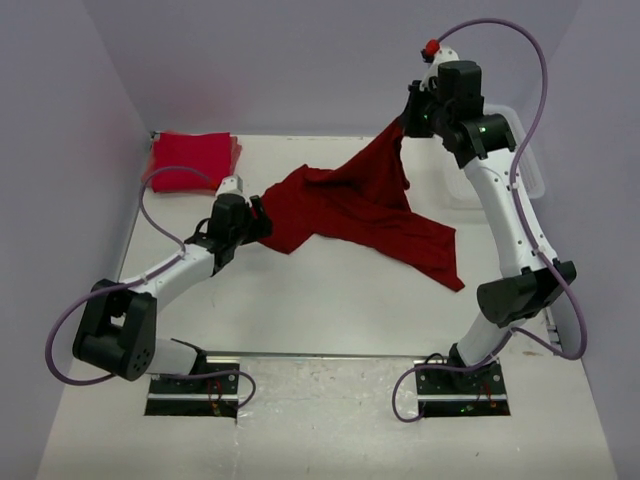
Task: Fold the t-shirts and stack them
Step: Flatten out the tshirt
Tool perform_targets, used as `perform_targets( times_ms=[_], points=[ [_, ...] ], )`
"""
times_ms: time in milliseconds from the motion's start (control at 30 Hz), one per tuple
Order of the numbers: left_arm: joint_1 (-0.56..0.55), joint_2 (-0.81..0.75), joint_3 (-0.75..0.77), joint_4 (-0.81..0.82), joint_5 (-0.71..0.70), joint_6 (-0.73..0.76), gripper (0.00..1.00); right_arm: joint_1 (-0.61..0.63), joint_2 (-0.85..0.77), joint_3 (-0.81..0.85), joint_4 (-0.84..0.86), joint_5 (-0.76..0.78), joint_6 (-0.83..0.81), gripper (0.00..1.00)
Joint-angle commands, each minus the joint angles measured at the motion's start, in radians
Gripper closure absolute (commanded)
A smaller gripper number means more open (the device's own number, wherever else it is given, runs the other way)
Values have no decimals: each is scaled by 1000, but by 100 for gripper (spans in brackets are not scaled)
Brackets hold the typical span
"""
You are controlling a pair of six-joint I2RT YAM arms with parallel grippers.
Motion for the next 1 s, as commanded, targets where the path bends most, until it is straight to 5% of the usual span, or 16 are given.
perform_targets(
  times_ms=[0, 233, 467, 700, 833, 967],
  points=[
    [-2, -43, -11, 20, 17, 21, 29, -4, -3, 111, -50, -60, -32, 100],
    [-2, -59, -9, 45, 94, 35, 30, 45, 9, 234, -87, -112, -64, 100],
    [-2, -30, 6, 149, 393, 64, 34, 132, 32, 389, -87, -170, -146, 100],
    [-2, -120, -11, 134, 404, 76, 36, 235, -72, 446, 58, -274, -270, 100],
    [-2, -163, -17, 91, 379, 88, 36, 282, -170, 375, 248, -216, -332, 100],
    [-2, -195, -12, 54, 361, 93, 36, 269, -56, 475, 316, 62, -504, 100]
  ],
)
